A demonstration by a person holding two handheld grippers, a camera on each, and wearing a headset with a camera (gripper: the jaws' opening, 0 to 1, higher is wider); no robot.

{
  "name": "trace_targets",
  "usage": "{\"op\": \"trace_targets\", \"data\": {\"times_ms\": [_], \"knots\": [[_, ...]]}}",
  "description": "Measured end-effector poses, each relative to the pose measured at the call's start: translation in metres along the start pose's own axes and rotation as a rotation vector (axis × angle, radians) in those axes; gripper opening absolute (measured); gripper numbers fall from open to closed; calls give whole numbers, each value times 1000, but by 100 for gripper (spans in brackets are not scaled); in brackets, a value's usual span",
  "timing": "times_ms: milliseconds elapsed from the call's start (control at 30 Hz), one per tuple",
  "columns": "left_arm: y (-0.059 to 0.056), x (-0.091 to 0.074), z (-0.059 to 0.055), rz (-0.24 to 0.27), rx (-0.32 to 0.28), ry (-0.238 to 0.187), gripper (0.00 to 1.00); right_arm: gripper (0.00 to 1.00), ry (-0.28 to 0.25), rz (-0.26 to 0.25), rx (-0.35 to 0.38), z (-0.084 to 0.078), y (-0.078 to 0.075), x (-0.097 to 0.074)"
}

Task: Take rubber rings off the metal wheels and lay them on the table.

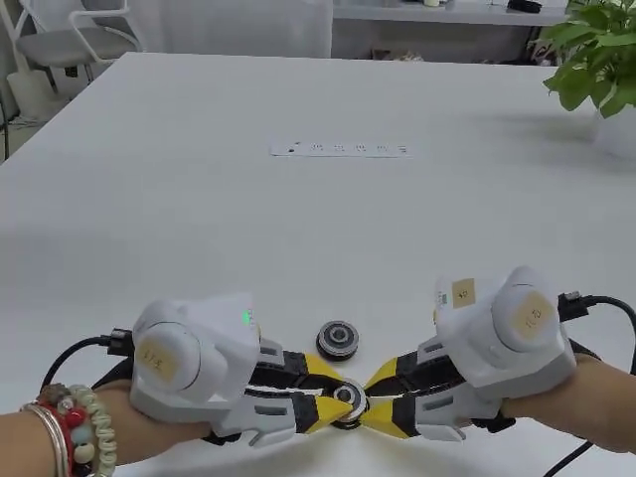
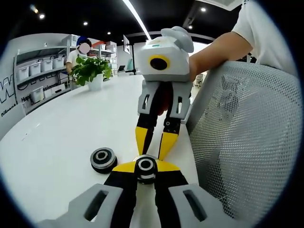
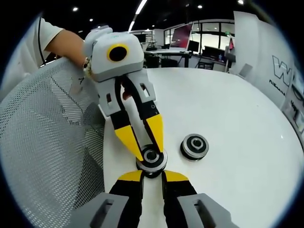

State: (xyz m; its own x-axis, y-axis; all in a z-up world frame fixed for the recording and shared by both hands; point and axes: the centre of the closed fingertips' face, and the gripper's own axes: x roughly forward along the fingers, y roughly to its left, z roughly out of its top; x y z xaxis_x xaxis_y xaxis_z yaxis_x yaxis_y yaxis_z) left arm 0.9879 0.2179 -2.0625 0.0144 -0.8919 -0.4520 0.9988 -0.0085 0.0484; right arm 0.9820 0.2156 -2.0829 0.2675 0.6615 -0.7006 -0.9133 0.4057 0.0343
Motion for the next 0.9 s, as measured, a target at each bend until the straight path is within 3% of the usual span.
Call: {"op": "trace_targets", "data": {"times_ms": [133, 600, 800, 900], "knots": [[0, 0, 0, 1, 0, -2, 8, 5, 16, 1, 0, -4, 0, 1], [2, -1, -1, 11, -5, -6, 8, 0, 17, -31, 16, -3, -6, -1], [4, -1, -2, 19, -5, -3, 8, 0, 13, -58, 153, -3, -13, -3], [4, -1, -1, 20, -4, -1, 8, 0, 7, -51, 261, -3, -14, -4]]}}
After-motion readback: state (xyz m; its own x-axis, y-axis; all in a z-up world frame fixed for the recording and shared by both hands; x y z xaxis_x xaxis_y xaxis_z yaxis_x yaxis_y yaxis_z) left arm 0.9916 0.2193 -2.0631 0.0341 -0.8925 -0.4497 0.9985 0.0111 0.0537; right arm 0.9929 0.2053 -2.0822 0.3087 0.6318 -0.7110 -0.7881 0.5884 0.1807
